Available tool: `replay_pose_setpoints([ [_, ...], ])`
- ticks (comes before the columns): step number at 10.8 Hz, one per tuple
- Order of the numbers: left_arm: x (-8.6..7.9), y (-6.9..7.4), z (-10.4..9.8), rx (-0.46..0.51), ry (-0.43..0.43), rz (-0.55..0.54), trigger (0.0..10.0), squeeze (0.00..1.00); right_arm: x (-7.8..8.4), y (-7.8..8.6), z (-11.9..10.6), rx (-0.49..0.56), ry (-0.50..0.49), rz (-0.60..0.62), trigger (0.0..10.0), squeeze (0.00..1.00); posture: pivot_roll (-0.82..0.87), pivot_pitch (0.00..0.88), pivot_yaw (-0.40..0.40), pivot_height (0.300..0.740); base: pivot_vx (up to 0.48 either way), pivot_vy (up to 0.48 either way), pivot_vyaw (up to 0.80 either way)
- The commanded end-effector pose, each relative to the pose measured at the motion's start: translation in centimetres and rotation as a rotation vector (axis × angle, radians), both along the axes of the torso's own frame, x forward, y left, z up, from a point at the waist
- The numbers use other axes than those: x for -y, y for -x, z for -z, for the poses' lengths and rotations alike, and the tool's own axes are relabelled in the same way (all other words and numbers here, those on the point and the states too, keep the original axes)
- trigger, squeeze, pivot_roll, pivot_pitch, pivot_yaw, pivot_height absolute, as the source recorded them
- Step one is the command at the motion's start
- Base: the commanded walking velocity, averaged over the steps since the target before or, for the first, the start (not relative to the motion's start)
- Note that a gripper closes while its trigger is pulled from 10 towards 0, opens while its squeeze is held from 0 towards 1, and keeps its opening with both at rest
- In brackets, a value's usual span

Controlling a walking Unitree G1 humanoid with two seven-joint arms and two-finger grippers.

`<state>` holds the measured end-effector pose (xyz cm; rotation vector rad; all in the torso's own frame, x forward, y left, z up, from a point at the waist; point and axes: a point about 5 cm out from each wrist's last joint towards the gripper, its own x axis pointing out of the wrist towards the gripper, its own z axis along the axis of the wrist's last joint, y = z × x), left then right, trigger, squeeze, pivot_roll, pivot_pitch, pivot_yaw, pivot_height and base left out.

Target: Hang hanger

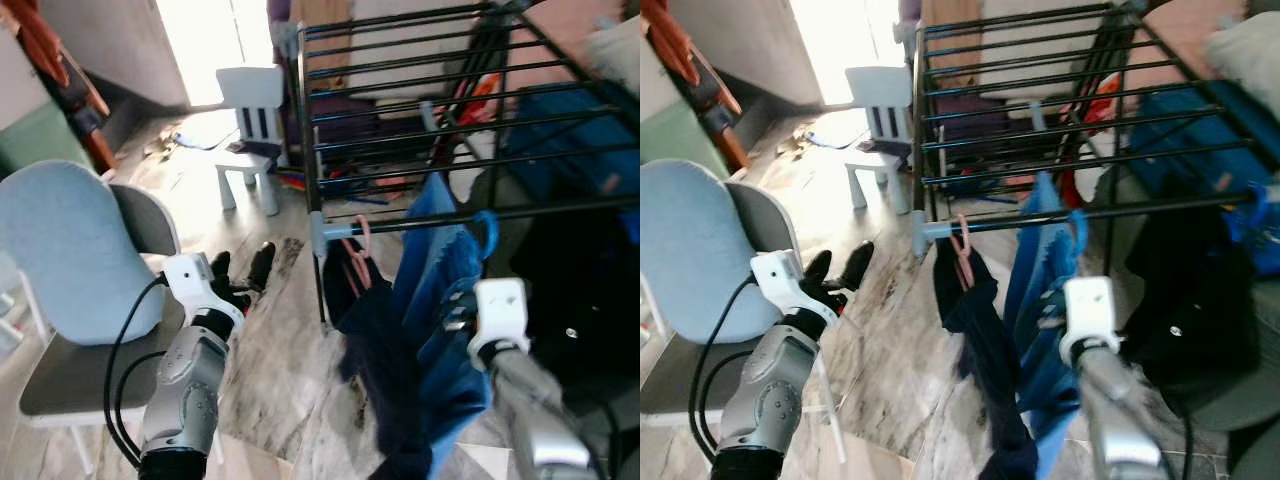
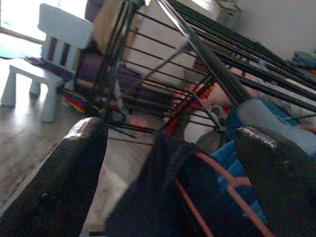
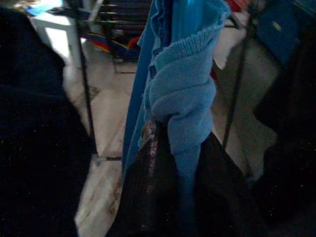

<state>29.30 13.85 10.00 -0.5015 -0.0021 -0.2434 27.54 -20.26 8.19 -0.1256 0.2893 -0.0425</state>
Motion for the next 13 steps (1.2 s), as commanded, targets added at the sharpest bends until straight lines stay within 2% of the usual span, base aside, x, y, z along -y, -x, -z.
replay_pose_setpoints([
  [1,-0.2,0.0,0.3,-0.018,-0.012,0.008,10.0,0.00,0.2,-1.3,-1.0,0.018,-0.027,-0.002,10.0,0.00,-0.26,0.000,0.105,0.740,0.000,0.000,0.00],
  [2,-0.1,0.0,0.3,-0.019,-0.013,0.011,10.0,0.00,0.5,-1.7,-1.2,0.007,-0.029,-0.002,10.0,0.00,-0.26,0.000,0.105,0.740,0.000,0.000,0.00],
  [4,0.3,-0.1,0.3,-0.026,-0.009,0.025,10.0,0.00,1.3,-4.3,-1.7,-0.086,-0.038,-0.017,10.0,0.00,-0.25,0.000,0.101,0.740,0.000,0.000,0.00],
  [5,0.4,-0.2,0.2,-0.025,-0.007,0.027,10.0,0.00,1.4,-5.8,-2.7,-0.078,-0.022,-0.033,10.0,0.00,-0.25,0.000,0.096,0.740,0.000,0.000,0.00],
  [8,0.6,-0.1,0.4,-0.035,-0.002,0.027,10.0,0.00,1.1,-7.9,-2.6,-0.178,-0.074,-0.069,10.0,0.00,-0.23,0.000,0.084,0.740,0.000,0.000,0.00],
  [10,0.4,-0.1,0.4,-0.042,-0.004,0.016,10.0,0.00,1.3,-7.5,-0.8,-0.293,-0.112,-0.073,10.0,0.00,-0.22,0.000,0.074,0.740,0.000,0.000,0.00],
  [12,0.4,0.0,0.5,-0.054,-0.004,0.017,10.0,0.00,1.7,-6.9,0.6,-0.339,-0.152,-0.054,10.0,0.00,-0.22,0.000,0.081,0.740,0.000,0.000,0.00],
  [13,0.5,0.0,0.6,-0.061,-0.007,0.024,10.0,0.00,1.8,-6.7,0.8,-0.339,-0.157,-0.051,10.0,1.00,-0.23,0.000,0.085,0.740,0.000,0.000,0.00],
])
